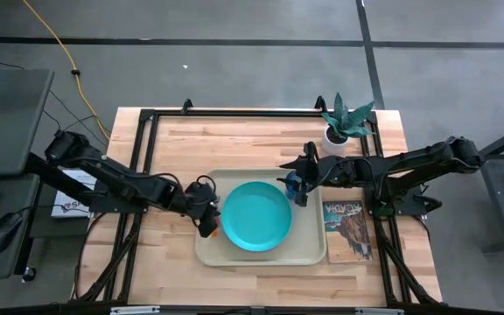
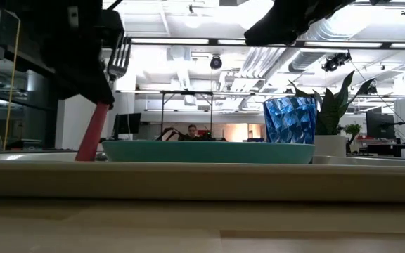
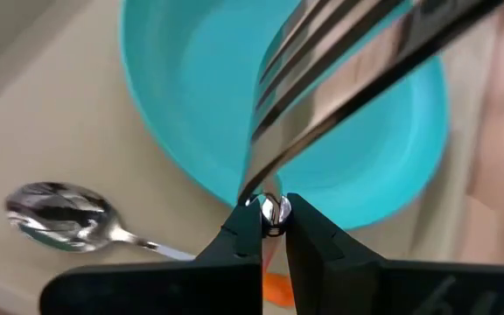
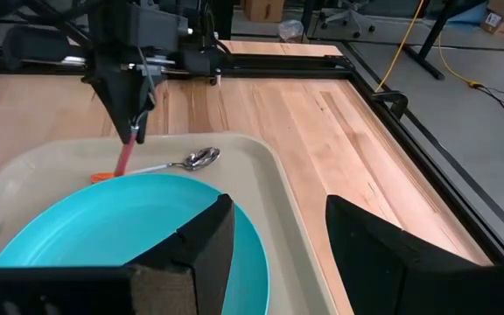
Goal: Pick and place plate/cup/fork/spoon on tray
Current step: Put the pink fork to the left of the blue plate on the gray serving tray
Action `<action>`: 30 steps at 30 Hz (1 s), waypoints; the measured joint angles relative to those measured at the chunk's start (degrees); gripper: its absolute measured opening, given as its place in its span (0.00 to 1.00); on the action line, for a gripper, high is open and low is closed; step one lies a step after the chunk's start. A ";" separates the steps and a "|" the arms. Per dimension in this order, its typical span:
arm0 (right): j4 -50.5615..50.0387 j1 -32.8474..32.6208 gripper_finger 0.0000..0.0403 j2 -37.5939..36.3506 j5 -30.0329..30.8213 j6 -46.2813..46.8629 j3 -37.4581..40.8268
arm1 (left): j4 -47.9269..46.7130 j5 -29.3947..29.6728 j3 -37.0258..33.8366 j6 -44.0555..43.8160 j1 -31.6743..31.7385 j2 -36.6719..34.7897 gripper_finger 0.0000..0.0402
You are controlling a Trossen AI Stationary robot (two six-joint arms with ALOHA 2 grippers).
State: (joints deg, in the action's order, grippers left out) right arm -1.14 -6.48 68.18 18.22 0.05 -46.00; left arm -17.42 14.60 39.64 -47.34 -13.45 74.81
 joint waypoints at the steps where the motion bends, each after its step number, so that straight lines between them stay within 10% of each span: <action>1: -0.03 0.00 0.43 0.00 0.00 -0.01 0.00 | 0.07 0.78 0.00 -0.03 0.00 0.35 0.00; 30: -0.38 0.00 0.43 0.00 0.02 0.00 0.00 | -1.18 5.12 0.00 -6.10 -7.40 0.96 0.00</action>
State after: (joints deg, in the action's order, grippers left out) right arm -1.52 -6.48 68.18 18.24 0.05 -46.00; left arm -18.61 19.73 39.64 -53.43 -20.85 75.77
